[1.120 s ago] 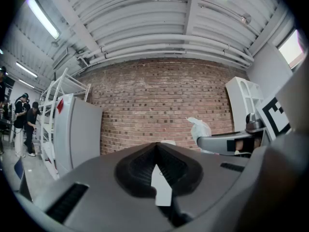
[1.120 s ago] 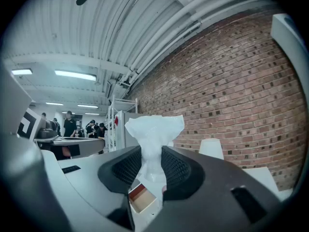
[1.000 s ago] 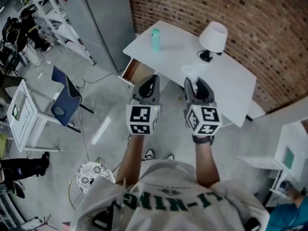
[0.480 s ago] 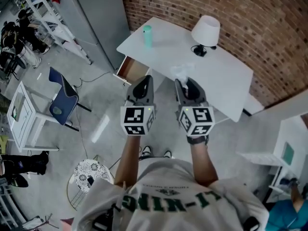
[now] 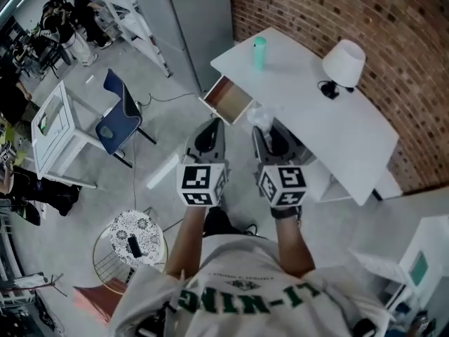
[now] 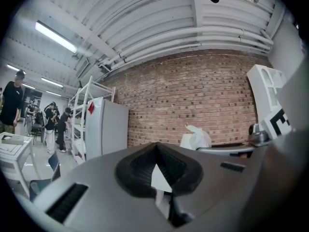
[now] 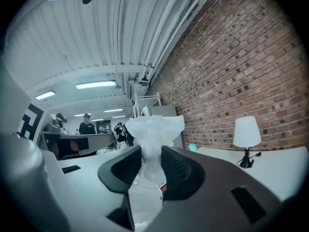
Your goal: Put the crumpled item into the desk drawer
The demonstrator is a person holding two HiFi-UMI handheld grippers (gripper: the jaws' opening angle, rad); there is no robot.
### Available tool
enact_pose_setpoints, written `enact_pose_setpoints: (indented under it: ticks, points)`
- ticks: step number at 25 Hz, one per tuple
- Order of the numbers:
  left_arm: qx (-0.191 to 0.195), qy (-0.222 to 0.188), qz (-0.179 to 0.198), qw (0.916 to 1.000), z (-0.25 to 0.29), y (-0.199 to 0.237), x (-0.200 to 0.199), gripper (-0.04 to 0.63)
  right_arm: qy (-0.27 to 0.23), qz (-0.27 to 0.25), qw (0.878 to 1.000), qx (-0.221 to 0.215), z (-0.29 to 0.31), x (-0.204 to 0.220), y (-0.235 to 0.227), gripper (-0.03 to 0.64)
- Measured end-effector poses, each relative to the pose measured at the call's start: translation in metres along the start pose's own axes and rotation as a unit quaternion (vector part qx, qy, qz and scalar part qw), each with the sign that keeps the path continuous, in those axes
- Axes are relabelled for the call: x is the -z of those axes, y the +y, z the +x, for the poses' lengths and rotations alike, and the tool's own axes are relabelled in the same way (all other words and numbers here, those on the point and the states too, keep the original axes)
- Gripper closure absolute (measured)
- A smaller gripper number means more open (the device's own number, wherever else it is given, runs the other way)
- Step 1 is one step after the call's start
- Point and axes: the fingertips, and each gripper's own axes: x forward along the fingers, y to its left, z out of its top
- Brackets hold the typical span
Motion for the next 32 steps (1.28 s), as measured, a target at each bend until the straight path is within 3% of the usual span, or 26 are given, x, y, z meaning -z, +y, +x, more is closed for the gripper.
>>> enact_pose_setpoints:
  ticks: [9,17,22,32]
  points:
    - [-0.054,0.001,-0.035,0.9979,0.047,0.123,0.02,0.597,0.022,-0.031,0.997,-0.062,0.128,0.006,0.054,0.489]
    - [-0.07,-0.003,-0.045,0.9965,0.102,0.237,0.012,0.597,0.018,-0.046,0.995,-0.083,0.252,-0.004,0.094,0.489]
    - [-0.081,0.006,-0.05,0.9954,0.123,0.309,0.022,0.597,0.052,-0.061,0.995,-0.065,0.32,0.017,0.114,0.486]
    - [-0.02,0.037,-0.045,0.9981,0.186,0.343,0.062,0.597,0.086,-0.053,0.993,-0.059,0.385,0.05,0.116,0.482]
